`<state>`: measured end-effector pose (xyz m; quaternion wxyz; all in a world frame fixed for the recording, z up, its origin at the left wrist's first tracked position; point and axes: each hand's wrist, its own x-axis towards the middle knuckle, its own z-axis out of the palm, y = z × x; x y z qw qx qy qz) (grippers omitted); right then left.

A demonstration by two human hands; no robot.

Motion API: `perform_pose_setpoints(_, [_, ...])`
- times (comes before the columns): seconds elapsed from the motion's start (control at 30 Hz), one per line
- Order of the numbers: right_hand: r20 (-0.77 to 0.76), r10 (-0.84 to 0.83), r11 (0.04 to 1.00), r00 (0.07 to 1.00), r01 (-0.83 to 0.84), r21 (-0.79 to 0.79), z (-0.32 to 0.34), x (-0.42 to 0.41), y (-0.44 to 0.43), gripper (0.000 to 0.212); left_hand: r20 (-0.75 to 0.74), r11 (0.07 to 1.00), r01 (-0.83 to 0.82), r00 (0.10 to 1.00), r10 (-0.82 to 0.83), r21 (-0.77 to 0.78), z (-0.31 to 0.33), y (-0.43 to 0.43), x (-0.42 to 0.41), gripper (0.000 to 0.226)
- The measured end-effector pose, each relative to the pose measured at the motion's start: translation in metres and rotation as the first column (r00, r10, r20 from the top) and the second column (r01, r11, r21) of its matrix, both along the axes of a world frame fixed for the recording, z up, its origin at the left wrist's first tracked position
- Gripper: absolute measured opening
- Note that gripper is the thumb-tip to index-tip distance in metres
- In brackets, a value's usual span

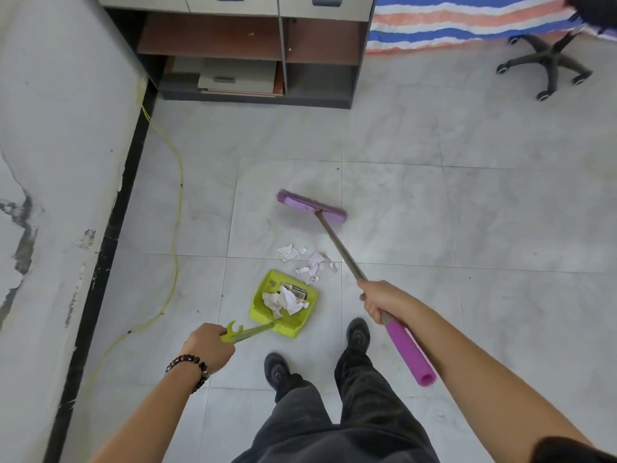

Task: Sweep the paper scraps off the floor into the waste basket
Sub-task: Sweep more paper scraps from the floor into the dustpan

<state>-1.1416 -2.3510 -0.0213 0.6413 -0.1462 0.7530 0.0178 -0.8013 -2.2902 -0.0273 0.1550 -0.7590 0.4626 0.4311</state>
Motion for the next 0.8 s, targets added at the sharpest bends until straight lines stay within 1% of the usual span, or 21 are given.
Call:
perform_pose_setpoints(0.03, [-0.049, 0.17, 0.984, 0.984, -0.172, -0.041, -0.006, 0.009, -0.007, 0.025, 0.001, 1.0, -0.013, 1.0, 0.013, 0.005, -0.002, 0.005, -0.002, 0.008])
perform_pose_setpoints(0.07, [-0.101, 0.302, 0.95, 0.948, -0.308, -0.052, -0.012, 0.017, -0.011, 0.021, 0.007, 1.0, -0.023, 1.0, 0.023, 0.011, -0.002, 0.009, -0.005, 0.009])
perform_pose_setpoints(0.1, [-0.155, 0.388, 0.917, 0.908, -0.398, -0.034, -0.016, 0.022, -0.012, 0.025, 0.014, 0.999, -0.034, 0.999, 0.034, 0.015, -0.003, 0.014, -0.008, 0.013])
perform_pose_setpoints(0.17, [-0.221, 0.502, 0.859, 0.836, -0.512, 0.013, -0.021, 0.018, -0.004, 0.044, 0.035, 0.999, -0.051, 0.998, 0.051, 0.009, -0.005, 0.024, -0.01, 0.021])
perform_pose_setpoints(0.23, [-0.278, 0.559, 0.824, 0.781, -0.56, 0.085, -0.025, 0.002, 0.014, 0.047, 0.059, 0.999, -0.04, 0.997, 0.04, 0.013, -0.004, 0.033, -0.008, 0.021])
perform_pose_setpoints(0.3, [-0.342, 0.584, 0.807, 0.736, -0.573, 0.144, -0.027, -0.025, 0.038, 0.046, 0.066, 0.999, -0.034, 0.997, 0.032, 0.021, -0.001, 0.04, -0.006, 0.014])
perform_pose_setpoints(0.33, [-0.373, 0.612, 0.784, 0.698, -0.596, 0.172, -0.026, -0.041, 0.049, 0.048, 0.065, 0.999, -0.031, 0.997, 0.03, 0.02, 0.0, 0.042, -0.005, 0.017])
perform_pose_setpoints(0.43, [-0.455, 0.675, 0.716, 0.581, -0.664, 0.214, -0.019, -0.083, 0.077, 0.047, 0.064, 1.0, -0.015, 0.998, 0.014, 0.016, -0.001, 0.041, -0.005, 0.019])
perform_pose_setpoints(0.47, [-0.476, 0.678, 0.706, 0.56, -0.675, 0.212, -0.015, -0.09, 0.084, 0.046, 0.056, 1.0, -0.011, 0.998, 0.01, 0.016, -0.002, 0.038, -0.006, 0.018])
perform_pose_setpoints(0.53, [-0.491, 0.661, 0.72, 0.567, -0.664, 0.201, -0.01, -0.099, 0.096, 0.045, 0.048, 1.0, 0.008, 0.999, -0.008, 0.015, -0.003, 0.033, -0.007, 0.015])
perform_pose_setpoints(0.6, [-0.492, 0.628, 0.751, 0.603, -0.635, 0.181, -0.009, -0.096, 0.109, 0.048, 0.05, 1.0, 0.029, 0.998, -0.03, 0.011, -0.004, 0.03, -0.007, 0.014])
perform_pose_setpoints(0.7, [-0.465, 0.5, 0.854, 0.73, -0.505, 0.126, -0.01, -0.078, 0.125, 0.052, 0.058, 0.998, 0.067, 0.996, -0.067, 0.003, -0.005, 0.03, 0.001, 0.013])
perform_pose_setpoints(0.77, [-0.429, 0.389, 0.916, 0.816, -0.393, 0.082, -0.013, -0.057, 0.124, 0.049, 0.059, 0.997, 0.081, 0.995, -0.081, 0.001, -0.005, 0.029, 0.008, 0.013])
perform_pose_setpoints(0.8, [-0.414, 0.346, 0.933, 0.842, -0.353, 0.061, -0.013, -0.046, 0.118, 0.045, 0.062, 0.996, 0.088, 0.994, -0.088, 0.0, -0.005, 0.027, 0.011, 0.013])
